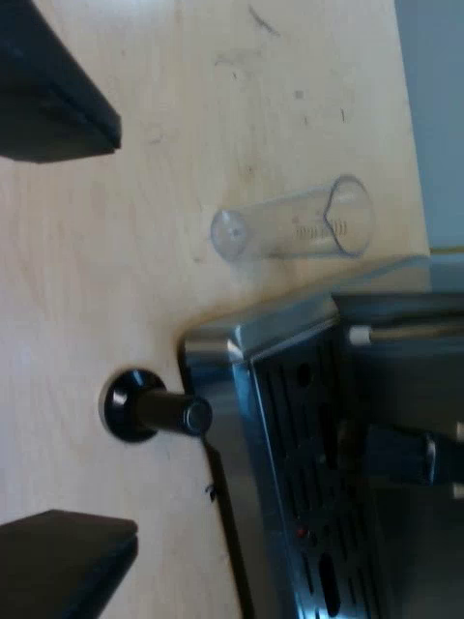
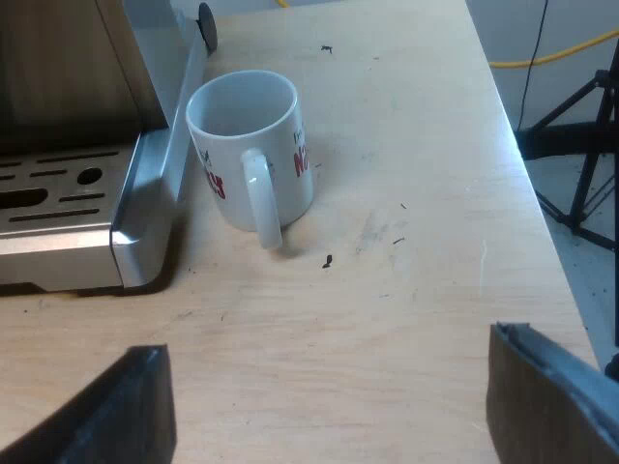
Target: Place mug into machine
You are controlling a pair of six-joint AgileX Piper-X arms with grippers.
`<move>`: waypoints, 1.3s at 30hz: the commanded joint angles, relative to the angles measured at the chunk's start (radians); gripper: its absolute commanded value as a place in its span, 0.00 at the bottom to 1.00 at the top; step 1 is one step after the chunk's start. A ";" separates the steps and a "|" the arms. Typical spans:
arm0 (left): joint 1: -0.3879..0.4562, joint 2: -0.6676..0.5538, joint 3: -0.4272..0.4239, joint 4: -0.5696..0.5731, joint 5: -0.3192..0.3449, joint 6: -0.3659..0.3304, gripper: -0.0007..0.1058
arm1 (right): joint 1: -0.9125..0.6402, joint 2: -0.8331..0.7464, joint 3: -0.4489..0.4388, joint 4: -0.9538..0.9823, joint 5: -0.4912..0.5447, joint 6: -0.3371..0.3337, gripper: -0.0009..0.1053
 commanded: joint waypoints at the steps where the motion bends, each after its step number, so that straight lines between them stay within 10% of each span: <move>1: -0.011 -0.114 -0.009 0.002 0.027 -0.021 0.80 | -0.004 -0.039 -0.003 -0.003 0.005 -0.004 0.64; 39: -0.580 0.731 -0.218 -0.518 0.139 -0.049 0.80 | 0.000 0.512 -0.223 -0.051 -0.070 -0.120 0.64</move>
